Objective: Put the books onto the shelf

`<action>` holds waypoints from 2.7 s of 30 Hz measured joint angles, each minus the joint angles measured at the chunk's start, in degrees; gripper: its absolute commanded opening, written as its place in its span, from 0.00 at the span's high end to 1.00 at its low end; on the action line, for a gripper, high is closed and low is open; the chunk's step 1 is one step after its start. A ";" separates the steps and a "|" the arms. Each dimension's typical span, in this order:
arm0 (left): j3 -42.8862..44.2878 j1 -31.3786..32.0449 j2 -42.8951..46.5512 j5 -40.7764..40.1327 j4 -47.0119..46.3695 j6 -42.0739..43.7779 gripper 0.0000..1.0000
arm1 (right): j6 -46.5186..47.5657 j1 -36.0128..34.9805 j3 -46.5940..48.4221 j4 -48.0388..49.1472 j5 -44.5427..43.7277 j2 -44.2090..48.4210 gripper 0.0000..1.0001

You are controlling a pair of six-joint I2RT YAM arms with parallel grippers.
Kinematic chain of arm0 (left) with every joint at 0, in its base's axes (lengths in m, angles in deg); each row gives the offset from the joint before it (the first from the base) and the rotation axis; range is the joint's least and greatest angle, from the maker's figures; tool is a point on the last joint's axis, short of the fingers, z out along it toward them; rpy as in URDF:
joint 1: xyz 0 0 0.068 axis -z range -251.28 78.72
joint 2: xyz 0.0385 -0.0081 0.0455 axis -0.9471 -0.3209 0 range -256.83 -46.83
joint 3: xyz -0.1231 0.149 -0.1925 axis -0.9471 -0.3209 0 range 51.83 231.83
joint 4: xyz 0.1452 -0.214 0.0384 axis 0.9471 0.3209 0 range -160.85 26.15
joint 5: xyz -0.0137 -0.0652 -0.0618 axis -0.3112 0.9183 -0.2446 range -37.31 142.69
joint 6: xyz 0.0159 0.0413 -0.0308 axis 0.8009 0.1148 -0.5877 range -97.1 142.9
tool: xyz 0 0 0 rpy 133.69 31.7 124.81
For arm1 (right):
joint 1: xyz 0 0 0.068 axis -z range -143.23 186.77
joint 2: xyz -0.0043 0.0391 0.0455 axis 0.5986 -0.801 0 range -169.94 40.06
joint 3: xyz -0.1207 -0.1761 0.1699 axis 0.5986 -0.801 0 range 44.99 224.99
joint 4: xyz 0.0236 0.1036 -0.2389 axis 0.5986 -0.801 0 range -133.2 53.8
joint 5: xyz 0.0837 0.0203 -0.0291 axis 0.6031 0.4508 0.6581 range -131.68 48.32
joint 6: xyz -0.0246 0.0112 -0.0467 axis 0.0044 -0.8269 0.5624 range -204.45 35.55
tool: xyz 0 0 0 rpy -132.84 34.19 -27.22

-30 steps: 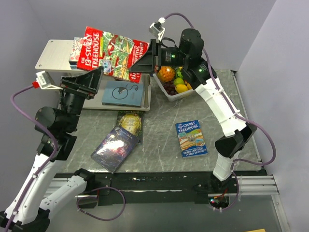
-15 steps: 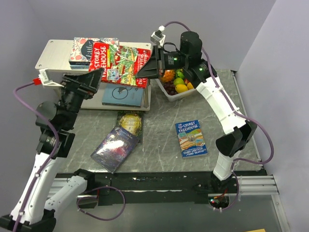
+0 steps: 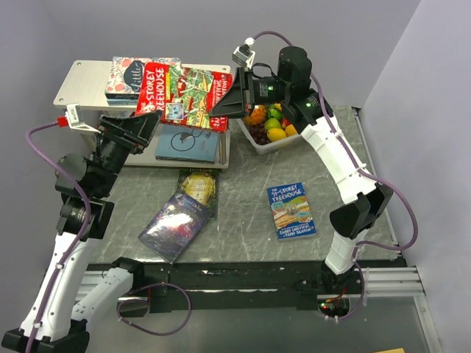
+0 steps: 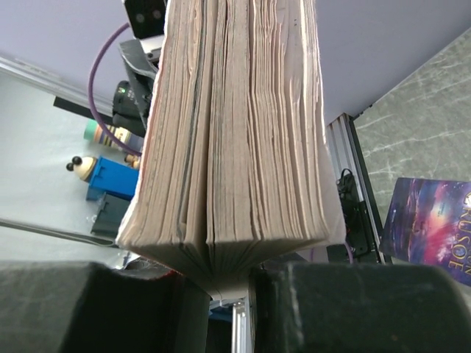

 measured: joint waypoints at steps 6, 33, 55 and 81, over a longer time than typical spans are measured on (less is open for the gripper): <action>-1.77 -0.50 0.96 1.86 -0.48 -1.57 0.15 | -2.71 0.57 -0.33 2.64 0.17 0.00 1.00; -12.68 0.20 -1.77 10.25 -16.46 -11.23 0.16 | -15.02 -4.74 -8.00 24.09 -7.98 -0.11 1.00; -13.44 0.94 -0.44 7.61 -19.45 -8.72 0.18 | -16.09 -8.04 -8.63 25.79 -15.76 -3.06 1.00; -14.29 1.51 1.11 3.87 -19.08 -9.46 0.99 | -11.72 -10.21 -7.19 21.90 -13.40 -3.28 0.48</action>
